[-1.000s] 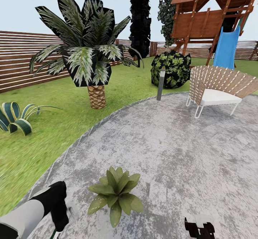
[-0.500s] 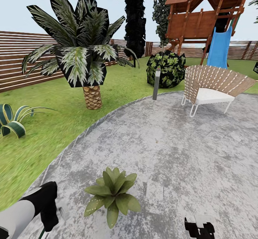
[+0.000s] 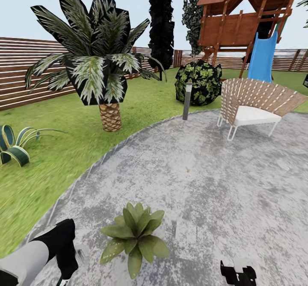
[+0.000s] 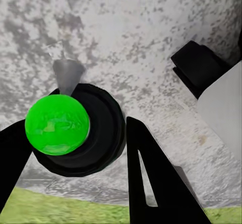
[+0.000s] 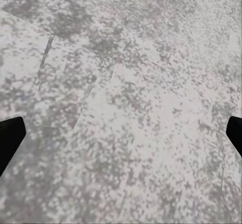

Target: Pick up the pesticide atomizer in the garden and spray insectifuge to fully cover both potted plants in the garden.

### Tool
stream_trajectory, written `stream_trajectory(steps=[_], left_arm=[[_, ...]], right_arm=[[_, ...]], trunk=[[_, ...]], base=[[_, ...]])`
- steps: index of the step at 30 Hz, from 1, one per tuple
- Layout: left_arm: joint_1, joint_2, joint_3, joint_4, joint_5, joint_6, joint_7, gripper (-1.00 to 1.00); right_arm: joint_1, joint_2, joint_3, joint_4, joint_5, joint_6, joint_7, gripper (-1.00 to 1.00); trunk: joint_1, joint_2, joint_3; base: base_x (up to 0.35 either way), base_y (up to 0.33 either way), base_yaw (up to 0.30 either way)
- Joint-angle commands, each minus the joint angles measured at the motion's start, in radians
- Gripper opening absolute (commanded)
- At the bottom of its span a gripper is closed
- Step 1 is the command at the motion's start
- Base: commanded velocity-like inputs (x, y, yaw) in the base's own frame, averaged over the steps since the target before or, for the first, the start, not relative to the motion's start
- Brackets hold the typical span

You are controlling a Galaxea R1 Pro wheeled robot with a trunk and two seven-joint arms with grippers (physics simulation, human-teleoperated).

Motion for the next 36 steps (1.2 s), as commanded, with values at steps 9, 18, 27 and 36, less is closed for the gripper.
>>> stream_trajectory(steps=[9, 18, 27, 36], left_arm=[[-0.011, 0.001, -0.003, -0.029, -0.008, 0.009, -0.012, -1.00], [0.033, 0.015, -0.006, -0.013, -0.015, -0.007, -0.008, -1.00], [-0.027, 0.002, -0.001, -0.030, -0.008, 0.009, -0.020, -1.00], [-0.201, -0.012, -0.011, -0.033, -0.029, 0.011, -0.105, -1.00]], right_arm=[[-0.001, 0.000, -0.008, 0.001, 0.011, -0.003, -0.003, 1.00], [-0.001, 0.001, -0.008, 0.001, 0.011, -0.003, -0.003, 1.00], [-0.001, 0.002, -0.007, 0.001, 0.011, -0.003, -0.003, 1.00], [-0.001, 0.002, -0.007, 0.001, 0.011, -0.003, -0.003, 1.00]], trunk=[[0.000, 0.000, -0.001], [0.000, 0.000, -0.001], [0.000, 0.000, -0.001], [0.000, 0.000, -0.001]], base=[[0.055, 0.015, 0.000], [0.000, 0.000, 0.000], [0.000, 0.000, 0.000], [0.000, 0.000, 0.000]])
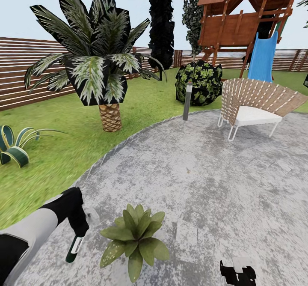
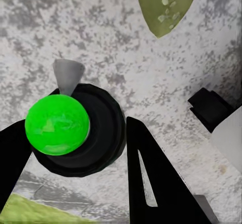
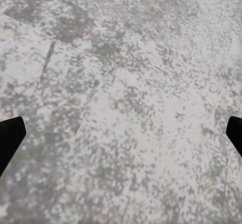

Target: Pick up the pesticide atomizer in the garden and spray insectifuge to fully cover both potted plants in the garden.

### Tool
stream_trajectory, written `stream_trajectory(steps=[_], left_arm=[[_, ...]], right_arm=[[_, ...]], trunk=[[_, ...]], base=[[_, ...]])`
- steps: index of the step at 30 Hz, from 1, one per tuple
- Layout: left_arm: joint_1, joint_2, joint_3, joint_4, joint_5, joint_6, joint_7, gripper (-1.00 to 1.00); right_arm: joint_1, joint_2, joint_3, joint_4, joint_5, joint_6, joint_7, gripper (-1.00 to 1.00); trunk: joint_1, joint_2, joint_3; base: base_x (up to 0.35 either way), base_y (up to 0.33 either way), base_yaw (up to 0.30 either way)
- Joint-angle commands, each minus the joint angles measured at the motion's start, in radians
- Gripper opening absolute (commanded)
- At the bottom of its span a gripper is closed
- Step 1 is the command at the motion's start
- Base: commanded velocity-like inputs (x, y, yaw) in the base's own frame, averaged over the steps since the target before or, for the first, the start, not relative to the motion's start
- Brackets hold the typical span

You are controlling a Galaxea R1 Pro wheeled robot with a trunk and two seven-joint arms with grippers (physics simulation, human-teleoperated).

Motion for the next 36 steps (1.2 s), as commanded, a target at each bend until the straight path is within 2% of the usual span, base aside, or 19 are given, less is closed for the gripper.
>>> stream_trajectory(steps=[1, 3, 6, 11, 14, 17, 19, 22, 24, 28, 36], left_arm=[[0.000, 0.000, 0.000, -0.002, -0.024, 0.008, -0.008, -1.00], [0.010, 0.001, 0.000, -0.001, -0.084, 0.003, -0.012, -1.00], [0.017, 0.003, -0.002, 0.001, -0.110, -0.004, -0.013, -1.00], [0.019, 0.006, -0.003, 0.007, -0.111, -0.021, -0.020, -1.00], [0.018, 0.003, 0.000, 0.003, -0.113, -0.066, -0.109, -1.00], [0.016, -0.007, 0.001, 0.001, -0.114, -0.073, -0.146, -1.00], [0.017, -0.013, 0.001, 0.001, -0.114, -0.074, -0.151, -1.00], [0.020, -0.014, -0.030, 0.002, -0.122, -0.077, -0.148, -1.00], [0.022, -0.010, -0.043, 0.007, -0.125, -0.078, -0.146, -1.00], [0.032, 0.000, -0.047, 0.010, -0.126, -0.081, -0.144, -1.00], [0.024, -0.033, -0.044, -0.002, -0.126, -0.075, -0.145, -1.00]], right_arm=[[-0.001, 0.000, -0.008, 0.001, 0.011, -0.003, -0.003, 1.00], [-0.001, 0.000, -0.007, 0.001, 0.011, -0.003, -0.003, 1.00], [-0.001, 0.000, -0.007, 0.001, 0.011, -0.003, -0.003, 1.00], [-0.001, 0.000, -0.007, 0.003, 0.012, -0.003, -0.003, 1.00], [-0.001, -0.001, -0.007, 0.003, 0.012, -0.003, -0.003, 1.00], [-0.001, -0.001, -0.007, 0.003, 0.012, -0.003, -0.003, 1.00], [-0.001, -0.001, -0.007, 0.003, 0.012, -0.003, -0.003, 1.00], [-0.001, -0.001, -0.007, 0.003, 0.012, -0.003, -0.003, 1.00], [-0.001, -0.001, -0.007, 0.003, 0.012, -0.003, -0.003, 1.00], [-0.001, -0.001, -0.007, 0.003, 0.012, -0.003, -0.003, 1.00], [-0.001, -0.003, -0.007, 0.003, 0.012, -0.003, -0.003, 1.00]], trunk=[[0.000, 0.000, -0.001], [0.000, 0.000, -0.001], [0.000, 0.000, -0.001], [0.000, 0.000, -0.001], [0.000, 0.000, -0.001], [0.000, 0.000, -0.001], [0.000, 0.000, -0.001], [0.000, 0.000, -0.001], [0.000, 0.000, -0.001], [0.000, 0.000, -0.001], [0.000, 0.000, -0.001]], base=[[0.000, 0.000, 0.000], [0.000, 0.000, 0.000], [0.000, 0.000, 0.000], [0.000, 0.000, 0.000], [0.000, 0.000, 0.000], [0.000, 0.000, 0.000], [0.000, 0.000, 0.000], [0.000, 0.000, 0.000], [0.000, 0.000, 0.000], [0.000, 0.000, 0.000], [0.000, 0.000, 0.000]])
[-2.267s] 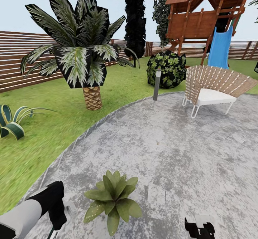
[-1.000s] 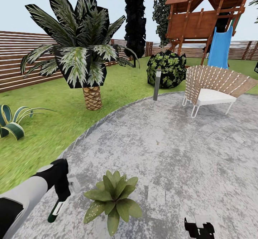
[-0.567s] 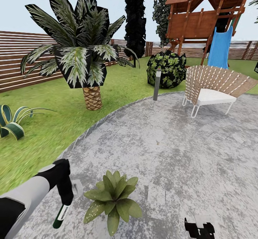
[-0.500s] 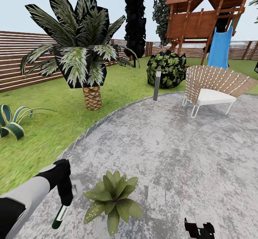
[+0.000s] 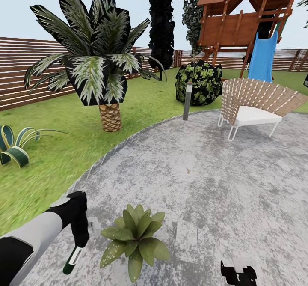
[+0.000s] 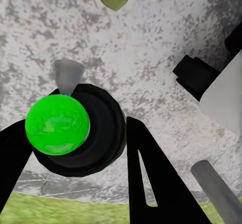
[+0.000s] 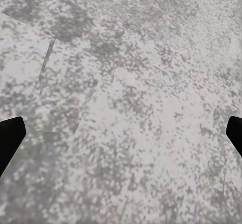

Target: Pick up the pesticide atomizer in the garden and spray insectifuge to fully cover both potted plants in the garden.

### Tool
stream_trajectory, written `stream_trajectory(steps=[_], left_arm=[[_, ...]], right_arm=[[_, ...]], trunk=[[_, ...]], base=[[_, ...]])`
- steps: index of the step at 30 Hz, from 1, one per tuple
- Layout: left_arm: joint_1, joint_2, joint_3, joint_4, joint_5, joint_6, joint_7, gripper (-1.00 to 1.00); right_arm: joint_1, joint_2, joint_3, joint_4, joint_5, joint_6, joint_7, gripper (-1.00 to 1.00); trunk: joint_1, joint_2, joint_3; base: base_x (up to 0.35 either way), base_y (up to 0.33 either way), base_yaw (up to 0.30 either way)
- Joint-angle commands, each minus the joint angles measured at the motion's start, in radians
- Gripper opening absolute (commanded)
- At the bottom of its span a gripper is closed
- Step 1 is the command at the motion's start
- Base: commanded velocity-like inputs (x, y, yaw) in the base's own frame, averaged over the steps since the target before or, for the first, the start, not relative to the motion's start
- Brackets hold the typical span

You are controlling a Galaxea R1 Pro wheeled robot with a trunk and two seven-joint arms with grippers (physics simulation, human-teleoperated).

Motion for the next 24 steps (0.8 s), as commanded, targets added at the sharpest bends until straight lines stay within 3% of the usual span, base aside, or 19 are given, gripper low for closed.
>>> stream_trajectory(steps=[1, 10, 14, 17, 20, 24], left_arm=[[0.000, 0.000, -0.002, -0.001, -0.004, 0.010, -0.006, -1.00], [0.002, 0.042, 0.000, 0.001, -0.004, 0.007, -0.002, -1.00], [0.009, 0.027, 0.000, -0.001, -0.004, 0.009, 0.000, -1.00], [0.010, -0.006, 0.001, -0.001, -0.004, 0.016, 0.002, -1.00], [0.009, -0.023, 0.001, -0.001, -0.005, 0.019, 0.003, -1.00], [0.010, -0.016, -0.002, 0.009, -0.005, 0.020, 0.058, -1.00]], right_arm=[[-0.001, 0.000, -0.008, 0.001, 0.011, -0.003, -0.003, 1.00], [-0.001, 0.000, -0.008, 0.001, 0.011, -0.003, -0.003, 1.00], [-0.001, 0.001, -0.008, 0.000, 0.011, -0.003, -0.003, 1.00], [-0.001, 0.001, -0.008, 0.000, 0.011, -0.003, -0.003, 1.00], [-0.001, 0.002, -0.008, 0.000, 0.011, -0.003, -0.003, 1.00], [-0.001, 0.002, -0.008, 0.000, 0.011, -0.003, -0.003, 1.00]], trunk=[[0.000, 0.000, -0.001], [0.000, 0.000, -0.001], [0.000, 0.000, -0.001], [0.000, 0.000, -0.001], [0.000, 0.000, -0.001], [0.000, 0.000, -0.001]], base=[[0.000, 0.000, 0.000], [0.000, 0.000, 0.000], [0.000, 0.000, 0.000], [0.000, 0.000, 0.000], [0.000, 0.000, 0.000], [0.000, 0.000, 0.000]])
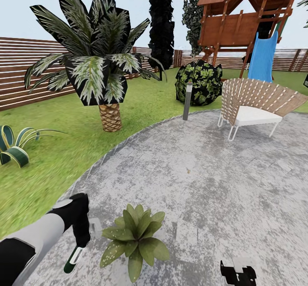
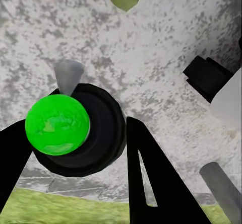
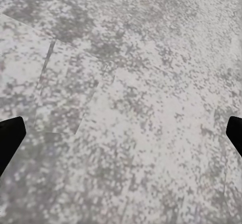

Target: Pick up the pesticide atomizer in the garden and spray insectifuge to fully cover both potted plants in the garden.

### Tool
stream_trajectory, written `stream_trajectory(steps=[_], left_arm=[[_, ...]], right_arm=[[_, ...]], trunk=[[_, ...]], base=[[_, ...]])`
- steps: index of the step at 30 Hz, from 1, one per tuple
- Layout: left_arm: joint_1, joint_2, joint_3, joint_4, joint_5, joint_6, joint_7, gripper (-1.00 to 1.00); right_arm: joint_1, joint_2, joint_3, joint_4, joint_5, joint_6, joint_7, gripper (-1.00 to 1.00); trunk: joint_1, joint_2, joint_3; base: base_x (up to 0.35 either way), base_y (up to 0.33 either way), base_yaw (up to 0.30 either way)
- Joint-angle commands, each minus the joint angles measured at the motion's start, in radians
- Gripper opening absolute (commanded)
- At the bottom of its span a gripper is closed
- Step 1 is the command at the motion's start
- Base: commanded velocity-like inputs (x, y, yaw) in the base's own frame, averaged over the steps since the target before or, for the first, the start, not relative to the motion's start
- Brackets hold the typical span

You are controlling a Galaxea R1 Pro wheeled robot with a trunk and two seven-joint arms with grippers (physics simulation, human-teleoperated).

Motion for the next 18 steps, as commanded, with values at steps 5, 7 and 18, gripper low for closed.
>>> stream_trajectory(steps=[5, 7, 18], left_arm=[[0.000, 0.046, 0.005, 0.005, -0.002, 0.001, 0.017, -1.00], [0.000, 0.057, 0.006, 0.005, -0.001, -0.002, 0.018, -1.00], [0.002, 0.003, 0.008, 0.005, 0.005, 0.002, 0.020, -1.00]], right_arm=[[-0.001, 0.000, -0.008, 0.001, 0.011, -0.003, -0.003, 1.00], [-0.001, 0.000, -0.008, 0.001, 0.011, -0.003, -0.003, 1.00], [-0.001, 0.000, -0.008, 0.001, 0.011, -0.003, -0.003, 1.00]], trunk=[[0.000, 0.000, -0.001], [0.000, 0.000, -0.001], [0.000, 0.000, -0.001]], base=[[0.000, 0.000, 0.000], [0.000, 0.000, 0.000], [0.000, 0.000, 0.000]])
